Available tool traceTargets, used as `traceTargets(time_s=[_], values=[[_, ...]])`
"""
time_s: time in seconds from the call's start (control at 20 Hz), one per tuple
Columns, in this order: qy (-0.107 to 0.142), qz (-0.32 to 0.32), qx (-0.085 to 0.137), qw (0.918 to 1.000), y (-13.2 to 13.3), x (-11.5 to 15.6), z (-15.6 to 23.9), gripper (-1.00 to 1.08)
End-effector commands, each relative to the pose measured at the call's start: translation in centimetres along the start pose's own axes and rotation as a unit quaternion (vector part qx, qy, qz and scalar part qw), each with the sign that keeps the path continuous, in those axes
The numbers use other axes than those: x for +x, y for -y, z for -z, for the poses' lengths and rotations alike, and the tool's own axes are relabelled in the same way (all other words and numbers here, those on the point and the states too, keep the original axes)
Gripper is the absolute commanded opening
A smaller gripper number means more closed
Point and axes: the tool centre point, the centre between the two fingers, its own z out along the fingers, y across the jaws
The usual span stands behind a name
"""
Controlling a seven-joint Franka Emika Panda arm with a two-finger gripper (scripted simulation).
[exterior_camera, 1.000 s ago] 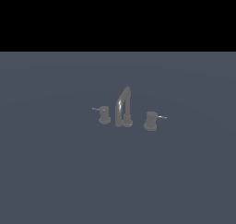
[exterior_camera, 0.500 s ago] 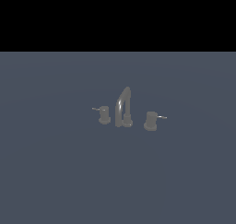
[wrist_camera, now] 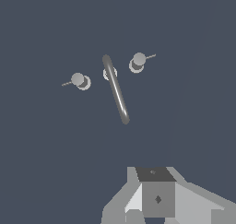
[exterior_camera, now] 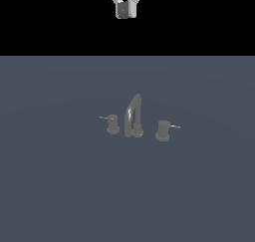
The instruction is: Turn on the faucet by rotating a designated handle.
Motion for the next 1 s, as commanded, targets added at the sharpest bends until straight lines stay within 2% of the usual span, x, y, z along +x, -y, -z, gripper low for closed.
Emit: traceTargets(time_s=[0.0, 0.25, 0.5, 0.75, 0.95], values=[[0.000, -0.035, 0.000, 0.9994, 0.5, 1.3, -1.7, -1.00], [0.000, -0.103, 0.001, 0.9946, 1.2, 3.9, -4.9, -1.00], [-0.001, -0.171, 0.001, 0.9852, 1.6, 6.6, -8.1, -1.00], [-0.001, -0.239, 0.000, 0.9710, 1.5, 9.3, -11.4, -1.00], [-0.002, -0.294, 0.000, 0.9559, 1.1, 11.6, -14.1, -1.00]])
